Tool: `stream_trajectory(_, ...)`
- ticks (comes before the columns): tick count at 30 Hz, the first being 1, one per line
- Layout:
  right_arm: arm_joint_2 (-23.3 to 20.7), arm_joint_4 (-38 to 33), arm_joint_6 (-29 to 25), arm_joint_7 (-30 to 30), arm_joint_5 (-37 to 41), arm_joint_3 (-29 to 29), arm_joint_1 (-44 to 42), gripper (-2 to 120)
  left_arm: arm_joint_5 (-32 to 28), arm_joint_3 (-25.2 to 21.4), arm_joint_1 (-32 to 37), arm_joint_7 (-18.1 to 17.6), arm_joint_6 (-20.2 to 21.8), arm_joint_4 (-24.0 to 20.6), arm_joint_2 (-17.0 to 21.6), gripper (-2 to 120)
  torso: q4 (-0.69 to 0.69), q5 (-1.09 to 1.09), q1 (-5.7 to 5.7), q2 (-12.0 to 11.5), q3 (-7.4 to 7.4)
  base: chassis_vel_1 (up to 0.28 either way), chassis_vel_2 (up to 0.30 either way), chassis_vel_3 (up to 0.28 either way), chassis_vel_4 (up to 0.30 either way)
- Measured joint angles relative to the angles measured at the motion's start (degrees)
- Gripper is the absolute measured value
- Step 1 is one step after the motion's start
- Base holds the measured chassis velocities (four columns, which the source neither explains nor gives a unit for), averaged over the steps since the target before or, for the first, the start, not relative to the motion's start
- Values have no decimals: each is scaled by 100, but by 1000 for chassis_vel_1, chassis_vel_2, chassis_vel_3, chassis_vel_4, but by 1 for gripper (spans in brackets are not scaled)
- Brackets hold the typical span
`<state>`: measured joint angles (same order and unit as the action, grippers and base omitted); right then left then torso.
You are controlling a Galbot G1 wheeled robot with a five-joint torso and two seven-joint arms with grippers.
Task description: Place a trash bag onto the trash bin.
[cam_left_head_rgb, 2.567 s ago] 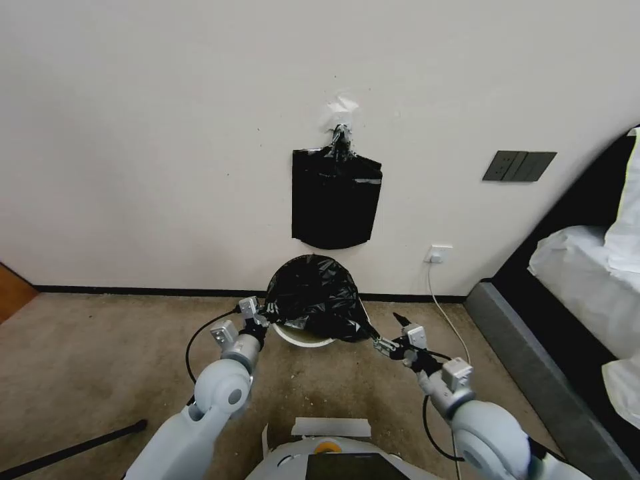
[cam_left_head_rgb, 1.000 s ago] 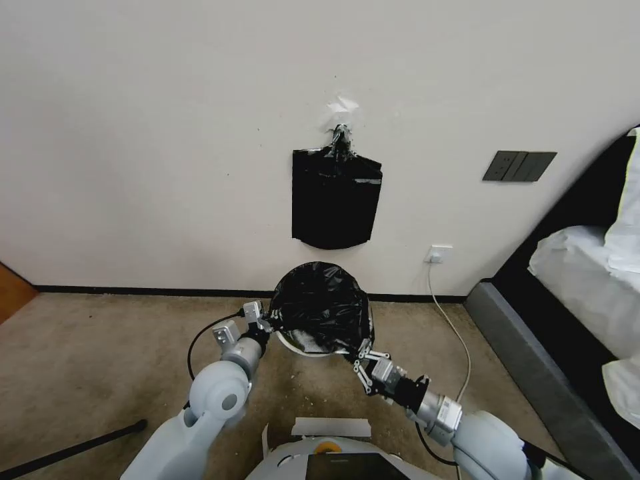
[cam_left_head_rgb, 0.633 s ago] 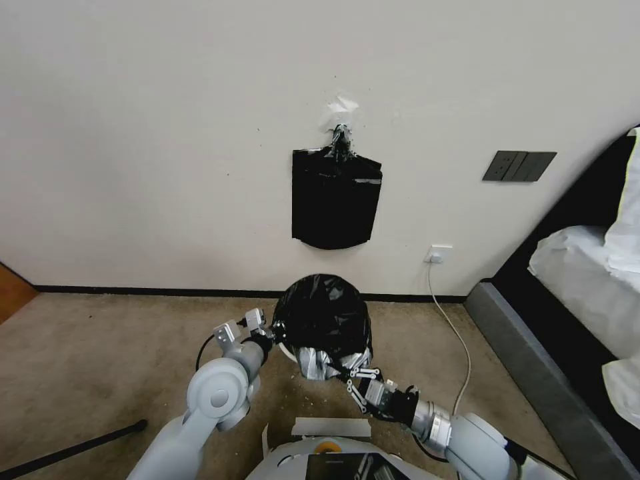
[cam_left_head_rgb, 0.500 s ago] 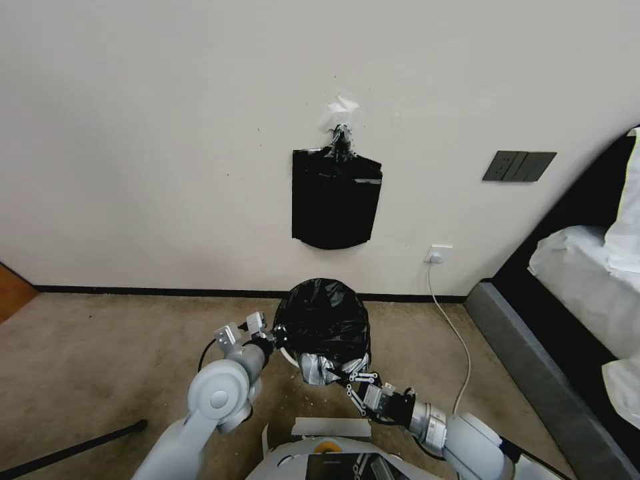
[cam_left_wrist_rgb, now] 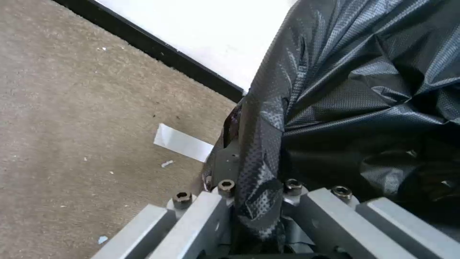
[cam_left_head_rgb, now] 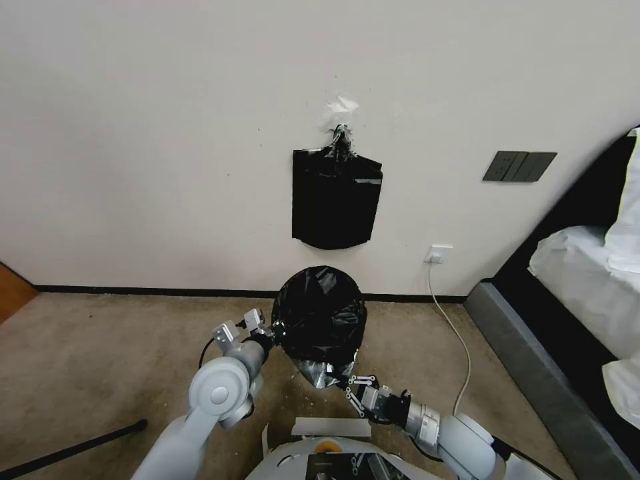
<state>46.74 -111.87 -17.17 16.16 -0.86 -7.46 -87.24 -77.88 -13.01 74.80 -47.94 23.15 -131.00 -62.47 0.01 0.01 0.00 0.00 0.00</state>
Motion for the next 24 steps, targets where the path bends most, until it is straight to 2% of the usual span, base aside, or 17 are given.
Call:
stream_trajectory(5,28,509,77,-102,-22,81,207,0,-21,-25,-6,-3,30,-13,95,1,-1,-1,0,0,0,0,0,0,0)
stream_trajectory(13,74,570,218,-268,69,118,195,0,-26,-29,4,-1,44,2,56,1,-1,-1,0,0,0,0,0,0,0)
stream_trajectory(17,61,518,181,-300,237,50,88,13,15,-36,-51,13,0,87,42,1,-1,-2,0,0,0,0,0,0,0)
stream_trajectory(18,61,518,181,-300,237,50,88,13,15,-36,-51,13,0,87,42,1,-1,-2,0,0,0,0,0,0,0)
stream_trajectory(21,23,420,9,-305,411,-106,-115,30,40,-84,-189,38,-99,212,77,1,-1,-2,0,0,0,0,0,0,0)
stream_trajectory(22,23,420,9,-305,411,-106,-115,30,40,-84,-189,38,-99,212,77,1,-1,-2,0,0,0,0,0,0,0)
stream_trajectory(24,-4,347,-36,-300,463,-172,-223,39,76,-94,-256,58,-167,298,100,1,-1,-1,0,0,0,0,0,0,0)
